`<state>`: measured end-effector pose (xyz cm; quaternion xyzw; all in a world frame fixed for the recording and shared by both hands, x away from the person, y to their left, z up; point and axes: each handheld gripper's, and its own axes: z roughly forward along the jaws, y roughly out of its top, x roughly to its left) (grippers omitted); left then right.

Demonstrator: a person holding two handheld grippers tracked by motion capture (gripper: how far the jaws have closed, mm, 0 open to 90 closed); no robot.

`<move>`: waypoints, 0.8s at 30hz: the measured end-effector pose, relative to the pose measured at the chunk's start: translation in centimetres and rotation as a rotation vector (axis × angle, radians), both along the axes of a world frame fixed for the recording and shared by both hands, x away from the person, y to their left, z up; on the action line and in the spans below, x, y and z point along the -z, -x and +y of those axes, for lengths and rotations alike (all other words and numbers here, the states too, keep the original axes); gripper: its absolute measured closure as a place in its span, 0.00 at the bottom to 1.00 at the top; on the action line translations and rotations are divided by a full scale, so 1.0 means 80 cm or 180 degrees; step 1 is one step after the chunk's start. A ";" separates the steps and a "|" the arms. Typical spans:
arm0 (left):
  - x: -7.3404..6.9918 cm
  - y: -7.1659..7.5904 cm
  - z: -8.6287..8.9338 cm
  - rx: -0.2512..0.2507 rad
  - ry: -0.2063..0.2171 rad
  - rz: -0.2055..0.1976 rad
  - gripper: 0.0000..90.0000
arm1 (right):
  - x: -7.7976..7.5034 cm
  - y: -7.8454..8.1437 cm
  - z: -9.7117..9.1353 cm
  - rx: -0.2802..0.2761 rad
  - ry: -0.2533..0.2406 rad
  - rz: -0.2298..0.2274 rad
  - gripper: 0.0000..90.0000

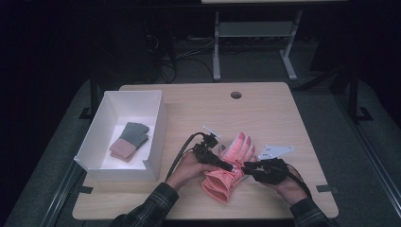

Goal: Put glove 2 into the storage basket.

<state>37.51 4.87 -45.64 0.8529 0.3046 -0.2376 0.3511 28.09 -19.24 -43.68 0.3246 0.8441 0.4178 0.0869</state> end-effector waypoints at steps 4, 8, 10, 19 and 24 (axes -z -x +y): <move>-0.004 0.001 0.000 -0.0010 0.0006 -0.0004 0.69 | -0.003 0.000 -0.010 0.0062 -0.0090 -0.0015 0.64; -0.009 0.002 0.001 -0.0014 0.0027 -0.0011 0.69 | -0.005 0.005 -0.021 0.0177 -0.0153 -0.0007 0.48; -0.012 0.003 0.002 -0.0011 0.0019 -0.0047 0.69 | -0.007 0.008 -0.027 0.0180 -0.0169 0.0039 0.41; -0.031 0.003 0.014 -0.0082 0.0044 -0.0185 0.69 | -0.001 0.020 -0.040 0.0413 -0.0042 0.0062 0.18; -0.043 0.004 0.019 -0.0147 0.0051 -0.0291 0.69 | 0.005 0.021 -0.043 0.0479 0.0015 0.0083 0.16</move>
